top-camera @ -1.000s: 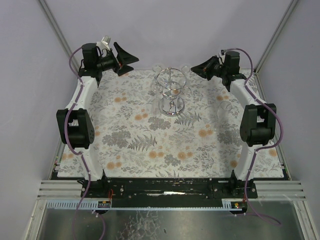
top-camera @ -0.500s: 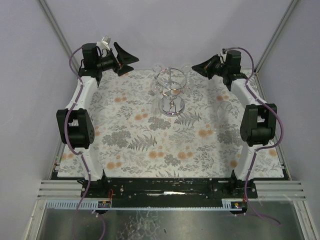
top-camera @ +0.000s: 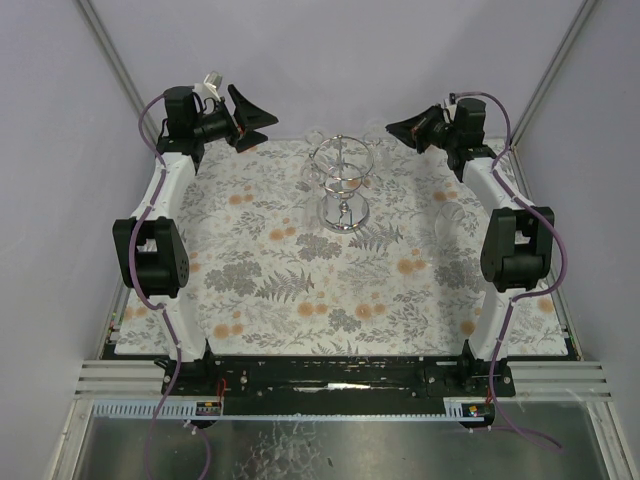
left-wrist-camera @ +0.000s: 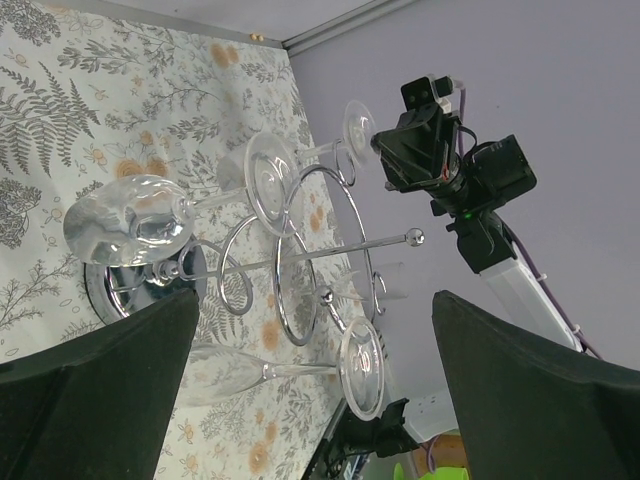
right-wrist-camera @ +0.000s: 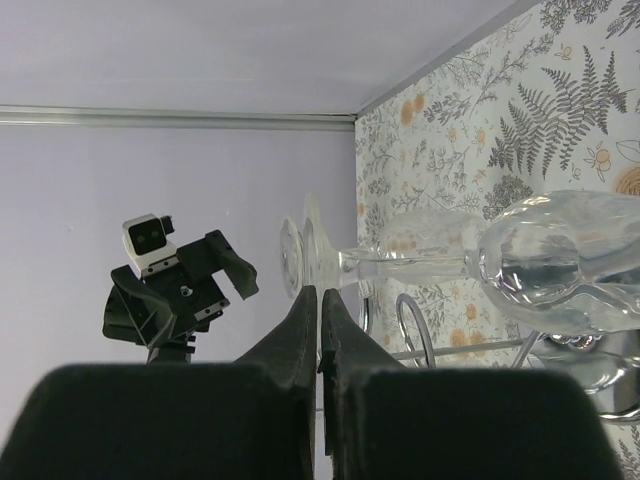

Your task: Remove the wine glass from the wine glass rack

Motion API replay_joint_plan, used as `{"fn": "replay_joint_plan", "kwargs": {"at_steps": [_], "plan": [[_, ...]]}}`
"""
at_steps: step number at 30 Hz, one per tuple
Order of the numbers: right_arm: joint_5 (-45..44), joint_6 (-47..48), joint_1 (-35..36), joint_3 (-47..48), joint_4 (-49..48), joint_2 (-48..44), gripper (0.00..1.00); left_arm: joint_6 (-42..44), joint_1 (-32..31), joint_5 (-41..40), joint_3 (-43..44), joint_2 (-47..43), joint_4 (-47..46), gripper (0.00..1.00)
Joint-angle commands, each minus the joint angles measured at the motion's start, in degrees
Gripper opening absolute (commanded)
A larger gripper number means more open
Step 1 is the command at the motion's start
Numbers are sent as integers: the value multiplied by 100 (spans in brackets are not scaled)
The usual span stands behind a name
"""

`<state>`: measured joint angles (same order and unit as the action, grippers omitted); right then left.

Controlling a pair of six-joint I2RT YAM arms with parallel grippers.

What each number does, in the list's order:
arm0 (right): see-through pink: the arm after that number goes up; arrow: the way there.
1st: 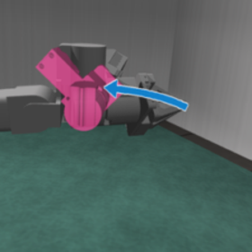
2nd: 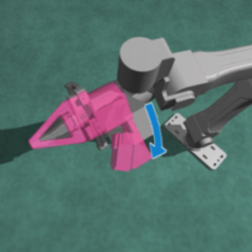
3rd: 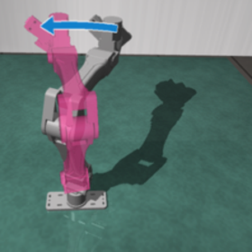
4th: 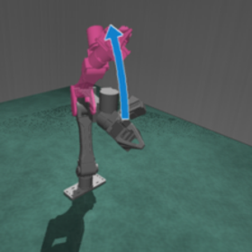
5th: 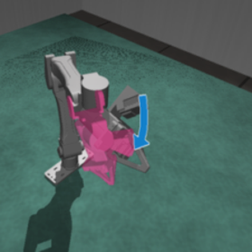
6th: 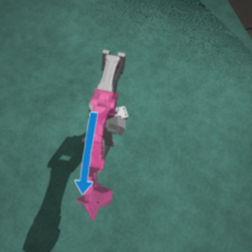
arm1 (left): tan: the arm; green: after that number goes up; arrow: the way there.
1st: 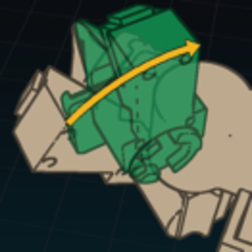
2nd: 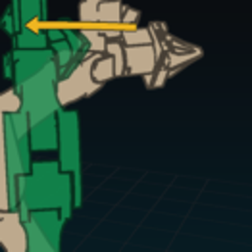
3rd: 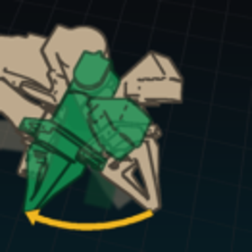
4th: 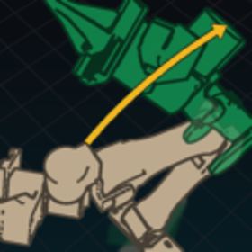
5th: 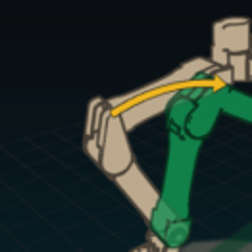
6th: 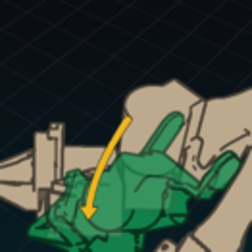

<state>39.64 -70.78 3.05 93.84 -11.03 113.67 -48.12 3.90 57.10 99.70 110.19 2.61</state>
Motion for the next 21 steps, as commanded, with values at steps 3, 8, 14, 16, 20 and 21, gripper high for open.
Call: {"fn": "replay_joint_plan", "kwargs": {"at_steps": [3, 8, 14, 16, 20, 21], "plan": [[-36, -194, -64, 388, -551, 89, 0, 57, 6, 194, -43, -114, -129, 100], [-126, -273, -172, 404, -658, 86, 0, 48, 1, 244, -63, -151, -129, 100], [-163, -368, -413, 396, -767, -31, 0, -31, -39, 325, 0, -255, -129, 100], [-138, -366, -500, 389, -772, -97, 0, -105, -87, 324, 107, -314, -138, 100], [-36, -342, -647, 328, -762, -301, 0, -344, -228, 242, 506, -378, -136, 99], [-1, -330, -686, 294, -761, -366, 0, -453, -299, 232, 628, -386, -151, 99]]}}
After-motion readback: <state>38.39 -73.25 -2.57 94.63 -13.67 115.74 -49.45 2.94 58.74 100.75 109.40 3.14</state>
